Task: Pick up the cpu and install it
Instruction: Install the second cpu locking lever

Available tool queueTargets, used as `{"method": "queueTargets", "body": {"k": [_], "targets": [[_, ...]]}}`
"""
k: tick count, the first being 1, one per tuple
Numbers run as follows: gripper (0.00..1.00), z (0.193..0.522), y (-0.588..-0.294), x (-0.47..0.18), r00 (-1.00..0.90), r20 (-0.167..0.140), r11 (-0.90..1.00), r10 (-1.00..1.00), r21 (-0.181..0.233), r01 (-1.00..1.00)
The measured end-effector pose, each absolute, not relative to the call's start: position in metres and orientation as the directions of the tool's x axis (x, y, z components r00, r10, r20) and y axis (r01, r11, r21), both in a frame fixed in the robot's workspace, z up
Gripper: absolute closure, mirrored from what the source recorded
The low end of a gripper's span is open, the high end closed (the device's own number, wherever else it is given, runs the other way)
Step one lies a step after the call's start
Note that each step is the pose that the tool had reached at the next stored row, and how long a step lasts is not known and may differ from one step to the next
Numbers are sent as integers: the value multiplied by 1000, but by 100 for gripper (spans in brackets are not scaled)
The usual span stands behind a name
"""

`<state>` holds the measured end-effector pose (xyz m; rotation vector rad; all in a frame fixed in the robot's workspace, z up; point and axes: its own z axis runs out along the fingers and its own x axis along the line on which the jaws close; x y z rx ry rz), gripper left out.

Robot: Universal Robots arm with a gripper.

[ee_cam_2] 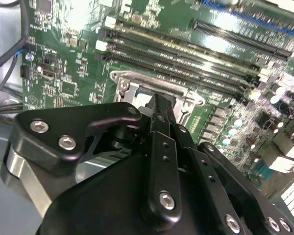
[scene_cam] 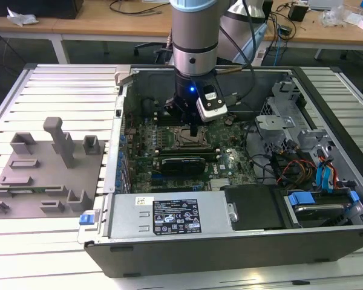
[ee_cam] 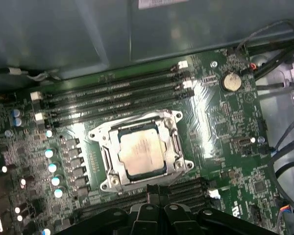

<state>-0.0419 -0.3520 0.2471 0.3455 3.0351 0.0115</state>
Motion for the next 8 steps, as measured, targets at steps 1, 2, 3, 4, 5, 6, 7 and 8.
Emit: {"method": "queueTargets", "body": {"k": [1,2,3,4,5,6,7,8], "targets": [[89,247,-354,-43,-971,-85,975,222,17,222],[89,246,-356,-43,-973,-85,977,214,17,214],[89,245,-357,-44,-975,-85,979,206,18,205],[89,244,-357,-44,-979,-85,983,185,17,184],[89,243,-357,-44,-982,-85,985,171,17,170],[89,243,-357,-44,-984,-85,988,155,17,154],[89,242,-357,-44,-989,-85,992,122,17,121],[89,241,-357,-44,-991,-85,994,105,17,104]]}}
